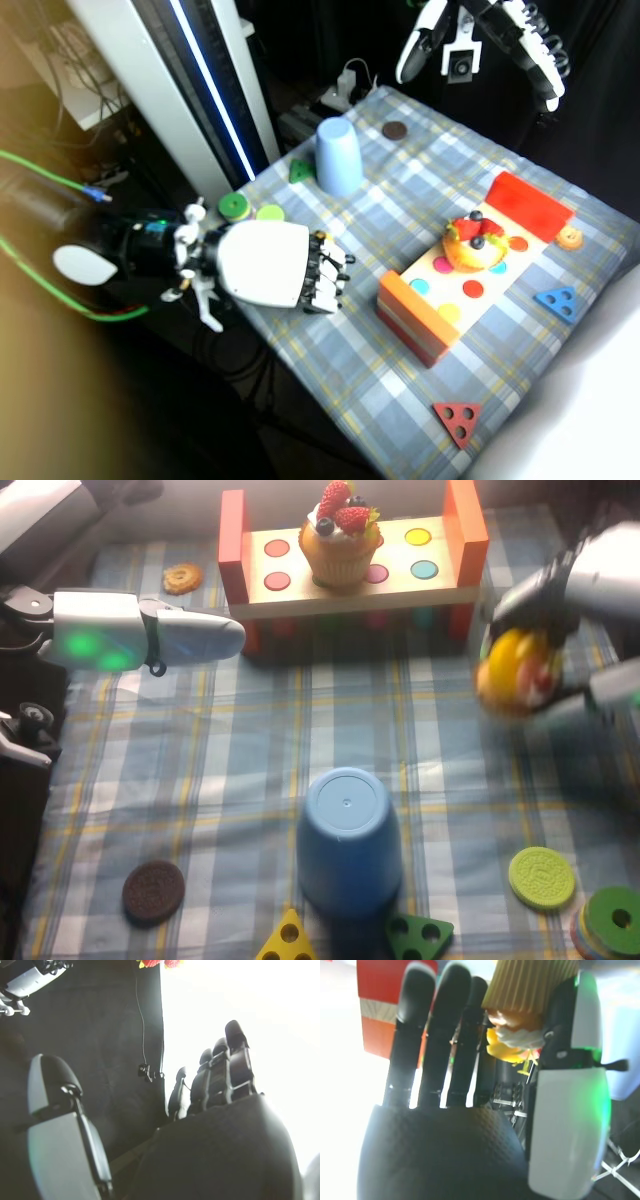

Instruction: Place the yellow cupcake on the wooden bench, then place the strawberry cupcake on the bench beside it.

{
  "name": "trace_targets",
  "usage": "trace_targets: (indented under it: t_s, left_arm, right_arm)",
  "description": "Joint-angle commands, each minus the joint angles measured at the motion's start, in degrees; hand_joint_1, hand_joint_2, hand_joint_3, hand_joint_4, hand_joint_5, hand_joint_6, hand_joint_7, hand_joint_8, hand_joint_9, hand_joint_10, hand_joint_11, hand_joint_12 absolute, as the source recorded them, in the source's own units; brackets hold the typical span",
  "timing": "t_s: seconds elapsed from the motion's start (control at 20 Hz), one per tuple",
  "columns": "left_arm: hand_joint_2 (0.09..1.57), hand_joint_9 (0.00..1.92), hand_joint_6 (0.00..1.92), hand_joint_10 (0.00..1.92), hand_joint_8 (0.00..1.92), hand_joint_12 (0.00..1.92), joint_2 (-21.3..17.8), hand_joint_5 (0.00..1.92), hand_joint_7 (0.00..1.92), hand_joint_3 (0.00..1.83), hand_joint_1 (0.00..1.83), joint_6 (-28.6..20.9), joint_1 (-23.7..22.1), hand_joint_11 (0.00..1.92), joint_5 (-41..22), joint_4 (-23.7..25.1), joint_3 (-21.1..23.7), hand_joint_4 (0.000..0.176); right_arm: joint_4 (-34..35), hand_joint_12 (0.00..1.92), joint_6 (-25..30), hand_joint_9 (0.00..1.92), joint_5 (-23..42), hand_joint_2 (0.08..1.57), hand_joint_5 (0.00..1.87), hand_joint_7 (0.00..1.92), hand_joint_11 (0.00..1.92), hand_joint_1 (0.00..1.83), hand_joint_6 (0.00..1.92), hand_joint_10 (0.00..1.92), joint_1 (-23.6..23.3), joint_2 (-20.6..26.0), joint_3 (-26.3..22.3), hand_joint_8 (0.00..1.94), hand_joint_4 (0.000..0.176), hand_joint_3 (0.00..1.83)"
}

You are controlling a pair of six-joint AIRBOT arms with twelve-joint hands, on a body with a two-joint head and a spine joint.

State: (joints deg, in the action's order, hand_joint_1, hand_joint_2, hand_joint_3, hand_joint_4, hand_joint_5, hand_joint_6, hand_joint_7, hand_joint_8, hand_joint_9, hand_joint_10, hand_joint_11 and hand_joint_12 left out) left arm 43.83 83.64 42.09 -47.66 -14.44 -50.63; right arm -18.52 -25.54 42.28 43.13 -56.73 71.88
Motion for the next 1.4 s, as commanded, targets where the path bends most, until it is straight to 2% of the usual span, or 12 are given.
trace_targets:
  t_s: [0.0, 0.25, 0.35, 0.5, 0.65, 0.8, 0.9, 0.95, 1.05, 1.2, 1.25, 1.35]
  left_arm:
    - [0.76, 0.00, 0.00, 0.00, 0.00, 0.20, 0.17, 0.00, 0.01, 0.00, 0.96, -0.65, -0.36, 0.00, -7.22, 0.07, -0.02, 0.176]
    - [0.77, 0.01, 0.00, 0.00, 0.00, 0.17, 0.28, 0.00, 0.00, 0.01, 0.93, -0.72, 0.43, 0.00, -7.37, -0.47, -0.05, 0.176]
    - [0.77, 0.03, 0.00, 0.00, 0.00, 0.21, 0.30, 0.00, 0.01, 0.00, 0.90, -0.82, 0.59, 0.00, -7.37, -0.55, -0.11, 0.176]
    - [0.79, 0.02, 0.00, 0.01, 0.01, 0.14, 0.66, 0.00, 0.00, 0.00, 0.86, -0.83, 0.62, 0.00, -7.10, -0.55, -0.34, 0.176]
    - [0.79, 0.02, 0.00, 0.01, 0.00, 0.07, 0.98, 0.00, 0.01, 0.00, 0.82, -0.89, 0.61, 0.02, -6.69, -0.51, -0.71, 0.176]
    - [0.81, 0.03, 0.00, 0.00, 0.00, 0.23, 1.19, 0.00, 0.01, 0.00, 0.82, -1.06, 0.60, 0.00, -6.58, -0.39, -0.93, 0.176]
    - [0.81, 0.04, 0.00, 0.00, 0.00, 0.34, 1.31, 0.01, 0.03, 0.00, 0.85, -1.27, 0.52, 0.00, -6.55, -0.21, -1.07, 0.176]
    - [0.81, 0.04, 0.00, 0.00, 0.00, 0.35, 1.34, 0.00, 0.03, 0.00, 0.85, -1.39, 0.51, 0.00, -6.57, -0.14, -1.09, 0.176]
    - [0.81, 0.04, 0.00, 0.00, 0.00, 0.38, 1.34, 0.00, 0.03, 0.00, 0.84, -1.55, 0.51, 0.00, -6.53, -0.07, -1.07, 0.176]
    - [0.81, 0.06, 0.00, 0.00, 0.00, 0.51, 1.37, 0.00, 0.03, 0.00, 0.83, -1.74, 0.53, 0.00, -6.50, -0.06, -1.07, 0.176]
    - [0.81, 0.05, 0.00, 0.00, 0.00, 0.48, 1.37, 0.00, 0.01, 0.00, 0.81, -1.82, 0.53, 0.00, -6.53, -0.07, -1.07, 0.176]
    - [0.82, 0.05, 0.00, 0.00, 0.00, 0.49, 1.38, 0.01, 0.02, 0.00, 0.81, -1.99, 0.53, 0.00, -6.58, -0.07, -1.07, 0.174]
  right_arm:
    - [1.75, 1.55, 0.52, 0.88, 9.41, 1.13, 0.88, 1.01, 0.74, 1.24, 1.00, 1.18, -1.60, 0.14, 0.00, 1.14, 0.000, 0.00]
    - [1.40, 1.81, 0.20, 0.77, 13.93, 1.09, 1.03, 0.90, 0.65, 1.15, 0.91, 1.49, -8.68, 0.11, 0.78, 1.20, 0.000, 0.00]
    - [1.69, 1.58, 0.03, 0.79, 13.74, 1.10, 1.04, 1.00, 0.67, 1.25, 0.73, 1.30, -11.97, -1.86, 2.99, 1.17, 0.000, 0.00]
    - [2.07, 1.36, 0.03, 0.92, 10.24, 1.10, 0.91, 1.09, 0.71, 1.22, 1.08, 0.91, -15.62, -5.21, 6.64, 0.86, 0.000, 0.00]
    - [1.94, 1.62, -0.74, 0.89, 4.53, 1.06, 1.11, 1.10, 0.67, 1.25, 0.71, 1.15, -18.99, -9.11, 10.72, 0.92, 0.000, 0.00]
    - [1.74, 1.91, -1.18, 1.01, 0.31, 1.04, 1.15, 1.01, 1.05, 1.20, 0.67, 1.86, -20.43, -11.84, 13.49, 1.41, 0.000, 0.00]
    - [1.31, 1.92, -1.19, 1.26, -2.26, 1.02, 1.17, 1.08, 1.28, 1.19, 0.67, 1.92, -20.59, -13.29, 14.81, 1.88, 0.000, 0.00]
    - [0.90, 1.66, -1.21, 0.77, -3.79, 1.09, 1.11, 0.94, 0.63, 1.24, 0.87, 1.34, -20.59, -13.94, 15.46, 1.19, 0.000, 0.00]
    - [0.15, 1.78, -1.21, 0.78, -5.50, 1.10, 1.13, 0.89, 0.71, 1.24, 0.73, 1.48, -20.59, -14.31, 15.88, 1.21, 0.000, 0.00]
    - [-0.18, 1.51, -1.39, 0.67, -7.22, 1.04, 1.15, 0.89, 0.36, 1.18, 0.75, 0.99, -20.58, -14.52, 16.10, 0.75, 0.000, 0.00]
    - [-0.19, 1.62, -1.40, 0.64, -7.62, 1.03, 1.17, 0.87, 0.35, 1.17, 0.69, 1.06, -20.57, -14.88, 16.32, 0.72, 0.000, 0.00]
    - [-0.19, 1.89, -1.40, 0.52, -8.29, 1.01, 1.21, 0.68, 0.42, 1.19, 0.61, 1.51, -20.57, -15.81, 16.86, 1.18, 0.000, 0.00]
